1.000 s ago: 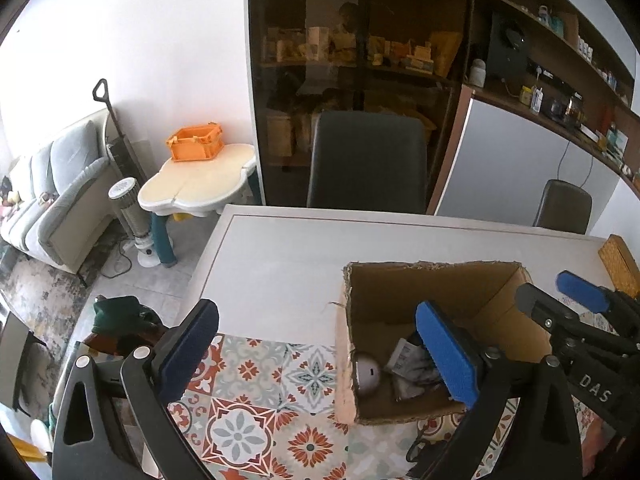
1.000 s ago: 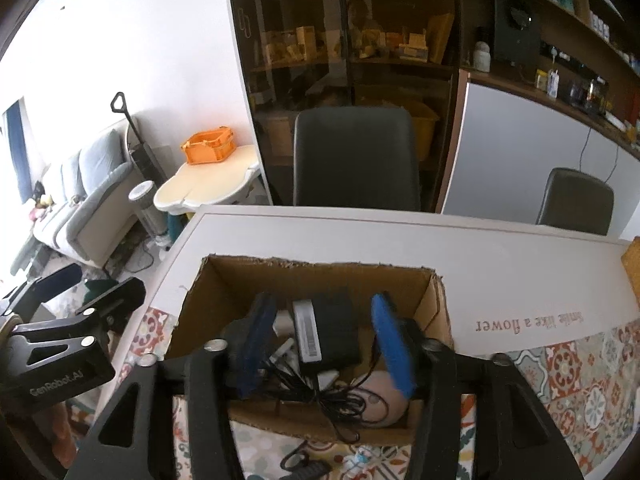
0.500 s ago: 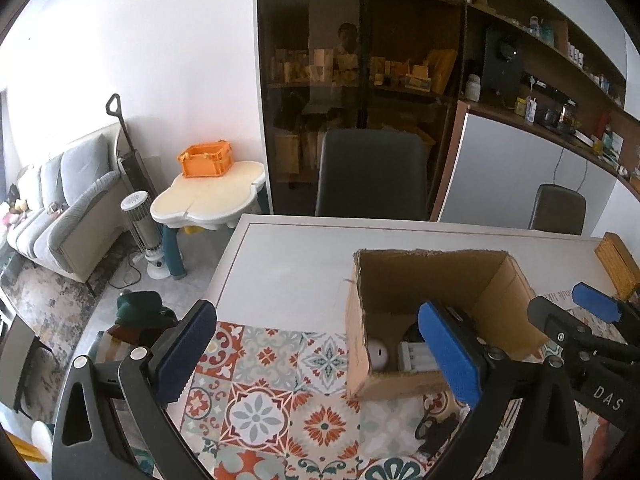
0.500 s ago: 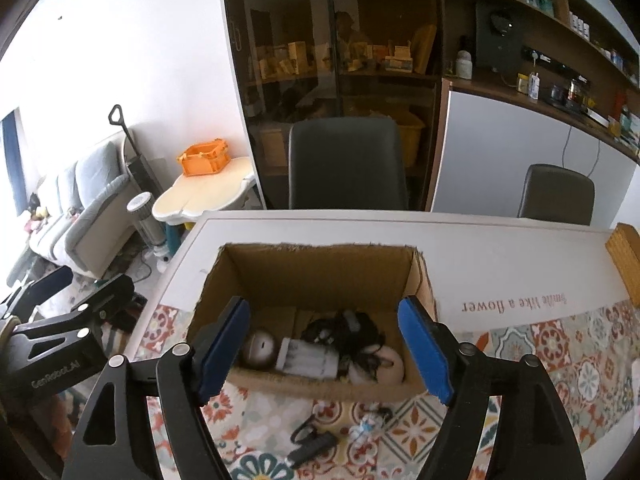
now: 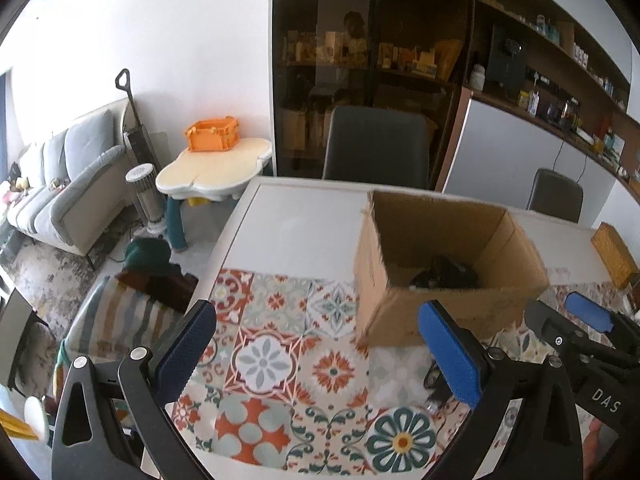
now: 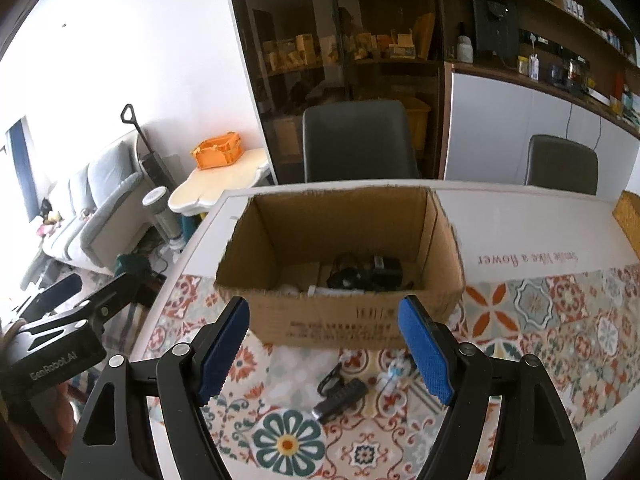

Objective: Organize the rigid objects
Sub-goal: 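Move the right tool to the black clip-on device and close on it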

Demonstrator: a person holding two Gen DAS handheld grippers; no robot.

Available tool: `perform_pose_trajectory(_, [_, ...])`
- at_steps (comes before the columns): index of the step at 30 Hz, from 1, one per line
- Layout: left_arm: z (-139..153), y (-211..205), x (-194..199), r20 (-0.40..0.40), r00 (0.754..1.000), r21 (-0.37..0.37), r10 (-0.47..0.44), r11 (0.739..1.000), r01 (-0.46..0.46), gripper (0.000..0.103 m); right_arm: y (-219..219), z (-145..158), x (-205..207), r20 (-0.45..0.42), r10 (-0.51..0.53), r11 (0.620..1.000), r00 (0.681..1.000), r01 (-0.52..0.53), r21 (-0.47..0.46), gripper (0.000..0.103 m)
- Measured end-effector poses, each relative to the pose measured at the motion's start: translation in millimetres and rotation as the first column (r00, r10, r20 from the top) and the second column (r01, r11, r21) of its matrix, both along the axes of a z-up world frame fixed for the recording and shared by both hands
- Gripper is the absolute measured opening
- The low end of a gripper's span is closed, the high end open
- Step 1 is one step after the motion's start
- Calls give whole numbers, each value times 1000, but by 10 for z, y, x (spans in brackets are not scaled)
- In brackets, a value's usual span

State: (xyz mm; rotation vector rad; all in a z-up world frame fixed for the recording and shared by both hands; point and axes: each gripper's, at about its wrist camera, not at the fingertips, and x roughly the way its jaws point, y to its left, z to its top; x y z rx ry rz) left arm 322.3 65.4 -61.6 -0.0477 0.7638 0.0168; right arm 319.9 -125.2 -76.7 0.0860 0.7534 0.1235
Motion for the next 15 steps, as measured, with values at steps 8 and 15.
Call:
perform_pose_trajectory(8, [-298, 18, -154, -35, 999, 12, -19, 1000, 19, 103, 41, -313, -168, -42, -7, 1000, 999, 7, 1, 77])
perform_pose_trajectory(15, [-539, 12, -230, -53, 996, 26, -75, 997, 76, 103, 86, -635, -210, -101, -11, 1000, 995, 12, 14, 77])
